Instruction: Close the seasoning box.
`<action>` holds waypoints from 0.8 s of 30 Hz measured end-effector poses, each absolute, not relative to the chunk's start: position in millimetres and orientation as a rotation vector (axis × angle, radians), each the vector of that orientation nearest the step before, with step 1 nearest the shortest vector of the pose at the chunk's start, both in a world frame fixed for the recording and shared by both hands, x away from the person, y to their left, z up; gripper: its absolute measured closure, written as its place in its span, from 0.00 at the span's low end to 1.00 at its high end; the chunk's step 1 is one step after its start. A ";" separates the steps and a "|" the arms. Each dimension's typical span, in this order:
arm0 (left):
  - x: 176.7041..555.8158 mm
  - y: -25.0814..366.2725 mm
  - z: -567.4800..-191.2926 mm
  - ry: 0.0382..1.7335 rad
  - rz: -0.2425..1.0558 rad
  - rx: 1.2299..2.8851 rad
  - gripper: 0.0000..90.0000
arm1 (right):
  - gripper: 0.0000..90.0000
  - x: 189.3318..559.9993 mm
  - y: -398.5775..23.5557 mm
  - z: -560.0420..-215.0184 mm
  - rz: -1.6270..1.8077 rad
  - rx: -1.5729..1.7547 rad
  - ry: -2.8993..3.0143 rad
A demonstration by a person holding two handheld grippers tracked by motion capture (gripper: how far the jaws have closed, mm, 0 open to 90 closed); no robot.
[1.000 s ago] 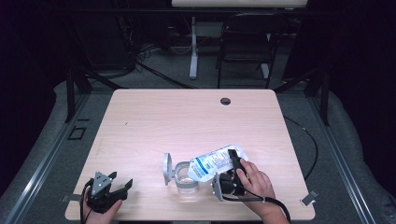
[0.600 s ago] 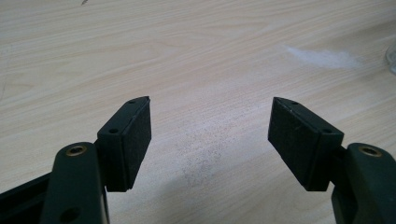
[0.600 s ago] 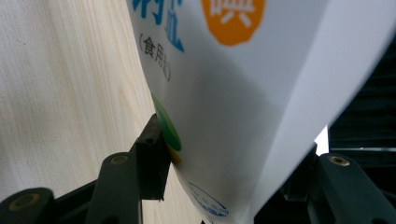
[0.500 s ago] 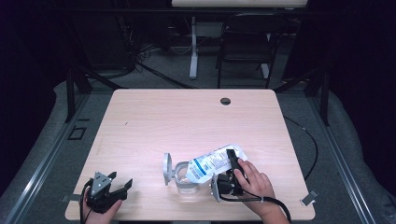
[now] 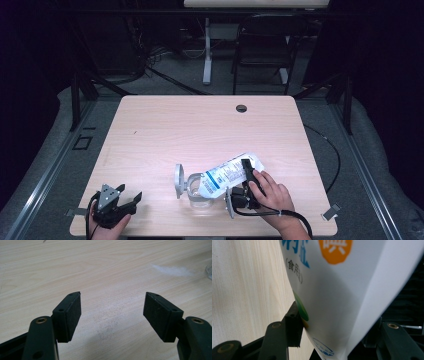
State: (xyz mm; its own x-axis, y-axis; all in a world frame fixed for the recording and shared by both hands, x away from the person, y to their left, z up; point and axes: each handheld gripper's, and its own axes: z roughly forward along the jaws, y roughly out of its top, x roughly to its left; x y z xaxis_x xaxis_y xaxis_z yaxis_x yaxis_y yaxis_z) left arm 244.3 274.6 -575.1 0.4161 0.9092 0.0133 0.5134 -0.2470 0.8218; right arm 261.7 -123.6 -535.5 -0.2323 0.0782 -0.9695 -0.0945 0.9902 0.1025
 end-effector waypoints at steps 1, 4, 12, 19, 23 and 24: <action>244.3 274.6 -575.0 1.211 0.651 1.902 0.34 | 0.52 261.8 -123.6 -535.8 0.161 -0.016 1.793; 244.2 274.7 -575.0 1.212 0.651 1.900 0.34 | 0.52 261.9 -123.5 -535.6 0.158 -0.024 1.789; 244.3 275.3 -575.0 1.215 0.648 1.899 0.34 | 0.52 261.3 -124.2 -535.0 0.153 -0.051 1.779; 244.3 275.0 -575.1 1.216 0.649 1.900 0.34 | 0.52 261.6 -123.9 -534.3 0.144 -0.069 1.774; 244.5 274.8 -575.3 1.214 0.649 1.899 0.34 | 0.52 261.7 -124.0 -534.3 0.146 -0.079 1.770; 244.4 274.9 -575.2 1.217 0.648 1.902 0.34 | 0.52 261.6 -124.1 -534.1 0.146 -0.080 1.773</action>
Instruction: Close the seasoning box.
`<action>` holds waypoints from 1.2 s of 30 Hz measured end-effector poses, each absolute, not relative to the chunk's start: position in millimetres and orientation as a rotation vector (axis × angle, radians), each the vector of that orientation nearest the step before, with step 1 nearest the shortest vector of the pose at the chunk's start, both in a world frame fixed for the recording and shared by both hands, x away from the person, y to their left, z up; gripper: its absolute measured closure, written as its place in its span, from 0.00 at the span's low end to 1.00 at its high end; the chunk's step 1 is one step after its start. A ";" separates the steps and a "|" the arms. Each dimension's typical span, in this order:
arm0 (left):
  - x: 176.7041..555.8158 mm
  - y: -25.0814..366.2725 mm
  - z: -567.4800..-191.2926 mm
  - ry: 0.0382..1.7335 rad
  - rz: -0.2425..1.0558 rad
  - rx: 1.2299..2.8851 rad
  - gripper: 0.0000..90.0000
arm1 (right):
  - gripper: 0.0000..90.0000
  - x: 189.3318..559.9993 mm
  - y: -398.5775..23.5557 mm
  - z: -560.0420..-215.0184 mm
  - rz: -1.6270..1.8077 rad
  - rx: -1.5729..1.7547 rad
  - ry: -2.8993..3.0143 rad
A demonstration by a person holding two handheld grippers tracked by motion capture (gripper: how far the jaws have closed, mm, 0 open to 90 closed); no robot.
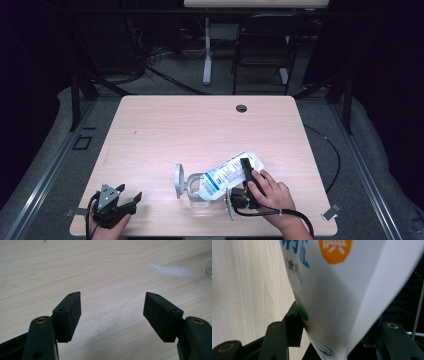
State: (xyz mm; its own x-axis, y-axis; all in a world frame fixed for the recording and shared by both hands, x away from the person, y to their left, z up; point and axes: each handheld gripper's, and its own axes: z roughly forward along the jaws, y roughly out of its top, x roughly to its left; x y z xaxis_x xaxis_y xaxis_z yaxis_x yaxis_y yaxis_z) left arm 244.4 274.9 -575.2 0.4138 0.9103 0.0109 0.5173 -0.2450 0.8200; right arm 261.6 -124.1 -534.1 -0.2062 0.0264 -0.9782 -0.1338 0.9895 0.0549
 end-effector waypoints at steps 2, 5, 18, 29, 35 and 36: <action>244.5 274.9 -575.2 1.217 0.647 1.901 0.34 | 0.52 261.6 -124.2 -534.1 0.143 -0.082 1.770; 244.6 275.3 -575.3 1.214 0.647 1.902 0.34 | 0.52 261.1 -124.0 -533.8 0.130 -0.081 1.773; 244.6 275.3 -575.3 1.214 0.648 1.902 0.34 | 0.53 260.9 -123.0 -531.4 0.100 -0.109 1.761; 244.4 275.5 -575.2 1.217 0.648 1.898 0.35 | 0.53 260.1 -121.1 -528.6 0.052 -0.125 1.750; 244.3 275.5 -575.1 1.218 0.648 1.898 0.35 | 0.53 261.8 -120.6 -531.5 0.092 -0.135 1.748; 244.4 275.6 -575.0 1.214 0.649 1.902 0.35 | 0.53 261.9 -120.7 -531.6 0.092 -0.137 1.748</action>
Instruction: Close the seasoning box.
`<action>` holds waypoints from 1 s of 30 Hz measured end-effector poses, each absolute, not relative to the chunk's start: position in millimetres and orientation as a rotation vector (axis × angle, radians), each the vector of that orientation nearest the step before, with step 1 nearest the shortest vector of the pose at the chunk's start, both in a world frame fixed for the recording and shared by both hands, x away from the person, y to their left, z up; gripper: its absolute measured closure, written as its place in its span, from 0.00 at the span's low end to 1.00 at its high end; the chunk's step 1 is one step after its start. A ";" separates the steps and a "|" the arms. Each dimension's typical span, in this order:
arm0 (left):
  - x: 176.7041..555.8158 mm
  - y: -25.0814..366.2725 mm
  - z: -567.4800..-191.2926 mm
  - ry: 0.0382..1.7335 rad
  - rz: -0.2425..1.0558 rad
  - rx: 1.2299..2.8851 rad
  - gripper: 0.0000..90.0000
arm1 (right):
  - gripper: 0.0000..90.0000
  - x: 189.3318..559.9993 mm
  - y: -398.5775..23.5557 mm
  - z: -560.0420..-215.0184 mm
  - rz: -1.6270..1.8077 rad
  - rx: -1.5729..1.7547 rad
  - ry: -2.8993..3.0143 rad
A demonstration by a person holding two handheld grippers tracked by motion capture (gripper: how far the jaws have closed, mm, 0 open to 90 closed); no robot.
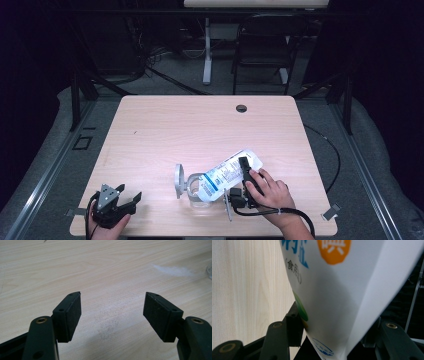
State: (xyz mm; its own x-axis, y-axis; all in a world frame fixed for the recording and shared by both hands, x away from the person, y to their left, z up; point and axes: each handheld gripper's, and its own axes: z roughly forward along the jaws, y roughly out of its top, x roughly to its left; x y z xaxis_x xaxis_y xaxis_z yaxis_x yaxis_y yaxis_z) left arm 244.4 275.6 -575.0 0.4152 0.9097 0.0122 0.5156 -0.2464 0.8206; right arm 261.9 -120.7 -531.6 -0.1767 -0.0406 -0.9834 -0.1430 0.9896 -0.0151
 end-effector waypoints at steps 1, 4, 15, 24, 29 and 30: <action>244.5 275.4 -575.1 1.213 0.649 1.902 0.35 | 0.53 261.9 -120.7 -531.6 0.092 -0.137 1.749; 244.3 275.0 -575.2 1.217 0.648 1.901 0.35 | 0.53 261.7 -120.4 -531.5 0.086 -0.139 1.746; 244.2 274.8 -575.2 1.214 0.649 1.900 0.35 | 0.53 261.7 -120.1 -530.1 0.069 -0.161 1.739; 244.2 274.8 -575.2 1.215 0.649 1.899 0.35 | 0.54 262.3 -119.7 -528.8 0.063 -0.180 1.735; 244.2 274.8 -575.1 1.214 0.649 1.900 0.35 | 0.54 262.0 -119.4 -528.5 0.051 -0.191 1.730; 244.1 274.8 -575.1 1.214 0.649 1.900 0.35 | 0.54 261.0 -118.8 -526.8 0.028 -0.195 1.730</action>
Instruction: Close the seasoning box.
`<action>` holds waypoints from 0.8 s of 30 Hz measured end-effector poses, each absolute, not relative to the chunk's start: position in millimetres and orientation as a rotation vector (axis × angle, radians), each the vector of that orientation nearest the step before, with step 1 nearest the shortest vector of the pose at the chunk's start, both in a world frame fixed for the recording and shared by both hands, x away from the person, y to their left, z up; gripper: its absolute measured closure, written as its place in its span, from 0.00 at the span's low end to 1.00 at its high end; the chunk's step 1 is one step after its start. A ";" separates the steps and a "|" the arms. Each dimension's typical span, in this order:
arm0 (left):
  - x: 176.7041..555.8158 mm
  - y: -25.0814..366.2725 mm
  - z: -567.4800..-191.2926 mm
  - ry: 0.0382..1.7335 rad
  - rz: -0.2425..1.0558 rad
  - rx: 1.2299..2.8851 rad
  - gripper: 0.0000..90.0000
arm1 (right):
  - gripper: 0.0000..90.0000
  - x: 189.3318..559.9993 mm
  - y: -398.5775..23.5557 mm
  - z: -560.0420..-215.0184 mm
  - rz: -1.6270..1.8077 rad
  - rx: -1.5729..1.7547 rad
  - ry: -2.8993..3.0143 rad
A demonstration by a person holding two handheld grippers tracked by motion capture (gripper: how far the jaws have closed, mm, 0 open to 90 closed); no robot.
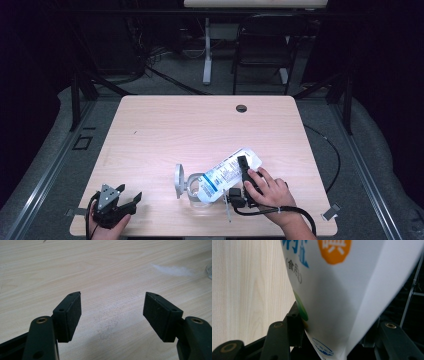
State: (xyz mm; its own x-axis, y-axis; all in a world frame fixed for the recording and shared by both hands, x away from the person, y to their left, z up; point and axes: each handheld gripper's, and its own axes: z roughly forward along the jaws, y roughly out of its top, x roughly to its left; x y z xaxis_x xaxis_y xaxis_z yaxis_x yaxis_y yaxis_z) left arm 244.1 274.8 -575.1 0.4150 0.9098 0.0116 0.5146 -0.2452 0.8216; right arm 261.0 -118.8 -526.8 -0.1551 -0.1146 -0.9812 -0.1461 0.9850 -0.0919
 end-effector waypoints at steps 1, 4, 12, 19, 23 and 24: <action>244.1 274.9 -575.0 1.214 0.649 1.900 0.35 | 0.54 260.8 -118.8 -526.7 0.025 -0.194 1.731; 244.1 275.0 -575.1 1.214 0.649 1.900 0.35 | 0.55 260.9 -118.8 -526.4 0.024 -0.197 1.732; 244.1 274.9 -575.1 1.214 0.650 1.901 0.35 | 0.55 261.0 -118.8 -526.1 0.008 -0.218 1.713; 244.1 274.8 -575.1 1.214 0.649 1.901 0.35 | 0.55 261.6 -118.6 -525.7 0.002 -0.238 1.709; 244.0 275.0 -575.1 1.213 0.650 1.901 0.35 | 0.55 261.6 -118.7 -525.3 -0.006 -0.250 1.706; 244.1 275.0 -575.1 1.214 0.649 1.901 0.35 | 0.55 261.6 -118.6 -525.0 -0.008 -0.253 1.706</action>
State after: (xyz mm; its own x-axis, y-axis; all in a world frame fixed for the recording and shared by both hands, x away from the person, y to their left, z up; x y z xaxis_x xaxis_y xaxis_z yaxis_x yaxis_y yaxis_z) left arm 244.1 275.0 -575.1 0.4150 0.9097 0.0120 0.5151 -0.2458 0.8212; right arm 261.6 -118.6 -525.0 -0.1288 -0.1722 -0.9766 -0.1625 0.9752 -0.1505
